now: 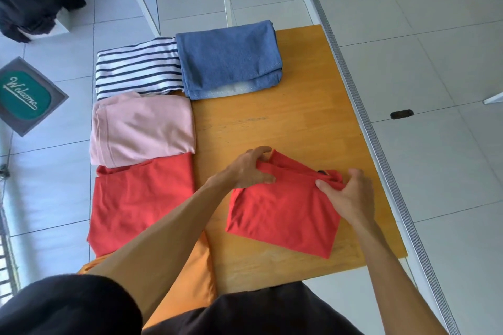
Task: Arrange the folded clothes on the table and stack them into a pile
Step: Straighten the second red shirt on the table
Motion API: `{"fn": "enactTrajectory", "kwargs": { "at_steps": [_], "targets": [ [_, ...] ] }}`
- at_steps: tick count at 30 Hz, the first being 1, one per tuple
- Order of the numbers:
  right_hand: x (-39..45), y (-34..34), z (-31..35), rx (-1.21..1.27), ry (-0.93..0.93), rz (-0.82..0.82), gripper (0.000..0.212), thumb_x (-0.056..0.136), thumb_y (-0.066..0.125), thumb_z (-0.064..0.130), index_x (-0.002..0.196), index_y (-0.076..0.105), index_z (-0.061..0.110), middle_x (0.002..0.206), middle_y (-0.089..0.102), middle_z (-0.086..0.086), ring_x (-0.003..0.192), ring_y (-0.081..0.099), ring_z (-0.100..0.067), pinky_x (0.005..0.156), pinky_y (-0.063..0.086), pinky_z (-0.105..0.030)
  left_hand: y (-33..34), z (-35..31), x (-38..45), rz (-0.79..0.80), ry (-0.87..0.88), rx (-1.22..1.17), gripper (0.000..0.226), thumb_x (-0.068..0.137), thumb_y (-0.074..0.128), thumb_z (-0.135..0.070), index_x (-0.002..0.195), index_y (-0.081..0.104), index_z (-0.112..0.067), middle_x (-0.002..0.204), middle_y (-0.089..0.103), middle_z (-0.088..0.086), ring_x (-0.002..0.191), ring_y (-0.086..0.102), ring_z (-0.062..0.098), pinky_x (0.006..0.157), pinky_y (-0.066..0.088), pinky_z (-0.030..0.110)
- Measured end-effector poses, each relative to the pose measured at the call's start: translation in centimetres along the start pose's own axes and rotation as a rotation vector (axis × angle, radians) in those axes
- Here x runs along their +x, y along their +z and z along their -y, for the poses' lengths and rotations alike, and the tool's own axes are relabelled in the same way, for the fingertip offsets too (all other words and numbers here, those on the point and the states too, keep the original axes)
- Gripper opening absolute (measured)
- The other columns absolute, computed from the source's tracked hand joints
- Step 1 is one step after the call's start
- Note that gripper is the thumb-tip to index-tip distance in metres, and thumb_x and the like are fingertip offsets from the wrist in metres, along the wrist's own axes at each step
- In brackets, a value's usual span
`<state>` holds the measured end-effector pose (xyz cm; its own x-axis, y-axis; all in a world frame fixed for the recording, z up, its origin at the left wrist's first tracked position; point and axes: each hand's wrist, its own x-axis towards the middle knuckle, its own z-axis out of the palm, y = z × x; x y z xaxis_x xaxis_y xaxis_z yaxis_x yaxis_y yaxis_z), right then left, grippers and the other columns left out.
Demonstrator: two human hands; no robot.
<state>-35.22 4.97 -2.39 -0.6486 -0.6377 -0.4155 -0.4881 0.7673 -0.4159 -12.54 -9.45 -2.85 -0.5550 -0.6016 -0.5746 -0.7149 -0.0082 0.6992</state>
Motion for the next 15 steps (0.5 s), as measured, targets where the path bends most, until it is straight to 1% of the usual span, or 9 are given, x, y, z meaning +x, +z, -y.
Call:
{"fn": "enactTrajectory", "kwargs": {
  "at_steps": [1, 2, 3, 4, 6, 8, 10, 12, 15],
  "targets": [
    [-0.2, 0.1, 0.1, 0.09, 0.075, 0.033, 0.096, 0.071, 0.083, 0.06, 0.142, 0.046, 0.008, 0.132, 0.058, -0.014, 0.12, 0.058, -0.034, 0.093, 0.051, -0.041, 0.1, 0.2, 0.3, 0.023, -0.012, 0.048, 0.09, 0.072, 0.08, -0.038, 0.149, 0.035, -0.025, 0.138, 0.052, 0.002, 0.118, 0.055, 0.023, 0.098, 0.049, 0.036],
    [-0.4, 0.3, 0.1, 0.202, 0.123, 0.067, 0.096, 0.07, 0.085, 0.059, 0.142, 0.046, 0.008, 0.131, 0.06, -0.011, 0.115, 0.062, -0.031, 0.088, 0.053, -0.038, 0.1, 0.3, 0.5, 0.034, -0.02, 0.087, 0.092, 0.071, 0.081, -0.041, 0.149, 0.035, -0.025, 0.138, 0.053, 0.002, 0.119, 0.054, 0.024, 0.1, 0.048, 0.037],
    [-0.6, 0.5, 0.1, 0.304, 0.148, 0.098, 0.093, 0.069, 0.088, 0.055, 0.14, 0.047, 0.011, 0.128, 0.062, -0.007, 0.109, 0.064, -0.026, 0.086, 0.054, -0.037, 0.1, 0.3, 0.7, 0.038, -0.023, 0.109, 0.089, 0.071, 0.081, -0.041, 0.148, 0.038, -0.024, 0.136, 0.055, 0.002, 0.12, 0.055, 0.024, 0.099, 0.047, 0.036],
    [-0.7, 0.6, -0.1, 0.388, 0.16, 0.124, 0.09, 0.067, 0.091, 0.051, 0.138, 0.049, 0.014, 0.125, 0.063, -0.003, 0.105, 0.066, -0.023, 0.085, 0.056, -0.037, 0.1, 0.3, 0.7, 0.042, -0.016, 0.119, 0.081, 0.073, 0.081, -0.039, 0.144, 0.046, -0.023, 0.13, 0.059, 0.0, 0.118, 0.056, 0.022, 0.096, 0.047, 0.032],
    [-0.8, 0.6, -0.8, 0.504, 0.179, 0.159, 0.087, 0.065, 0.095, 0.039, 0.137, 0.05, 0.016, 0.123, 0.064, -0.002, 0.101, 0.068, -0.018, 0.082, 0.057, -0.036, -0.1, 0.5, 0.6, 0.058, -0.013, 0.129, 0.053, 0.078, 0.078, -0.036, 0.126, 0.065, -0.019, 0.109, 0.068, -0.002, 0.108, 0.062, 0.021, 0.084, 0.048, 0.028],
    [-0.8, 0.4, -1.3, 0.569, 0.191, 0.206, 0.083, 0.065, 0.096, 0.034, 0.134, 0.054, 0.015, 0.12, 0.067, -0.001, 0.098, 0.07, -0.016, 0.078, 0.057, -0.033, -0.1, 1.1, 0.2, 0.072, -0.023, 0.137, 0.033, 0.083, 0.073, -0.037, 0.11, 0.073, -0.017, 0.095, 0.07, 0.0, 0.095, 0.064, 0.021, 0.077, 0.05, 0.031],
    [-0.9, 0.3, -1.2, 0.524, 0.163, 0.283, 0.064, 0.067, 0.095, 0.034, 0.121, 0.065, 0.017, 0.111, 0.073, 0.0, 0.096, 0.072, -0.017, 0.08, 0.059, -0.035, 0.0, 2.0, -0.3, 0.057, -0.015, 0.158, 0.028, 0.087, 0.069, -0.039, 0.097, 0.072, -0.013, 0.084, 0.067, 0.0, 0.083, 0.061, 0.02, 0.071, 0.048, 0.032],
    [-1.1, 0.7, -0.5, 0.463, 0.107, 0.34, 0.038, 0.073, 0.091, 0.033, 0.105, 0.072, 0.021, 0.101, 0.077, 0.001, 0.092, 0.074, -0.017, 0.081, 0.06, -0.036, 0.2, 3.1, -1.2, -0.002, 0.0, 0.171, 0.03, 0.09, 0.065, -0.041, 0.089, 0.067, -0.011, 0.076, 0.062, 0.003, 0.073, 0.055, 0.021, 0.062, 0.039, 0.031],
    [-0.5, 1.5, 1.7, 0.469, 0.027, 0.282, 0.022, 0.082, 0.084, 0.035, 0.095, 0.073, 0.021, 0.095, 0.078, 0.001, 0.087, 0.073, -0.016, 0.074, 0.056, -0.032, -0.2, 4.3, -2.6, -0.097, 0.025, 0.13, 0.036, 0.092, 0.061, -0.043, 0.086, 0.064, -0.007, 0.076, 0.063, 0.011, 0.068, 0.055, 0.025, 0.06, 0.038, 0.035]
  ]
}}
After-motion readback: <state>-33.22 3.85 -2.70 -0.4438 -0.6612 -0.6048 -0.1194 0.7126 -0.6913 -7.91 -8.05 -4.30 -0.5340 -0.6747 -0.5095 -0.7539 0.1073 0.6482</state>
